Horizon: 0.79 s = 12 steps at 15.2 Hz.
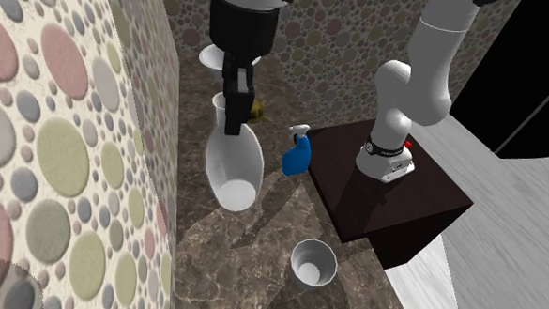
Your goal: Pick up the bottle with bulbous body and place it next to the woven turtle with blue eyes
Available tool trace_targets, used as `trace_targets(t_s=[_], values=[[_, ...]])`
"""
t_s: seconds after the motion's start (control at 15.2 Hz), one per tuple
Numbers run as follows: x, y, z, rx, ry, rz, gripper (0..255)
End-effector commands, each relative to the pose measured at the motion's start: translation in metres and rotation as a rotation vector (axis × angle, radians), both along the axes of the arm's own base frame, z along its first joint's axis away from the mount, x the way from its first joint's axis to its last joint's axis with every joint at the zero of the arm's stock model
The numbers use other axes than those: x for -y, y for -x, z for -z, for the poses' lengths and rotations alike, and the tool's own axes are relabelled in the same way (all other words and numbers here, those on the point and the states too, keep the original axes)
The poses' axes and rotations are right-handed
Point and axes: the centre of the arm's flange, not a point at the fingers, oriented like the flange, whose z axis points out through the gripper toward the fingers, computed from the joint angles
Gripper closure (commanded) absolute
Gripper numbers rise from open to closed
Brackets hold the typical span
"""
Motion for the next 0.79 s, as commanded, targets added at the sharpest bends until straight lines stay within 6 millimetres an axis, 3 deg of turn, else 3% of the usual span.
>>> trace_targets(t_s=[0.0, 0.73], values=[[0.022, 0.011, -0.001, 0.0, -0.001, -0.001, 255], [0.144, 0.09, -0.001, 0.0, -0.001, -0.001, 255]])
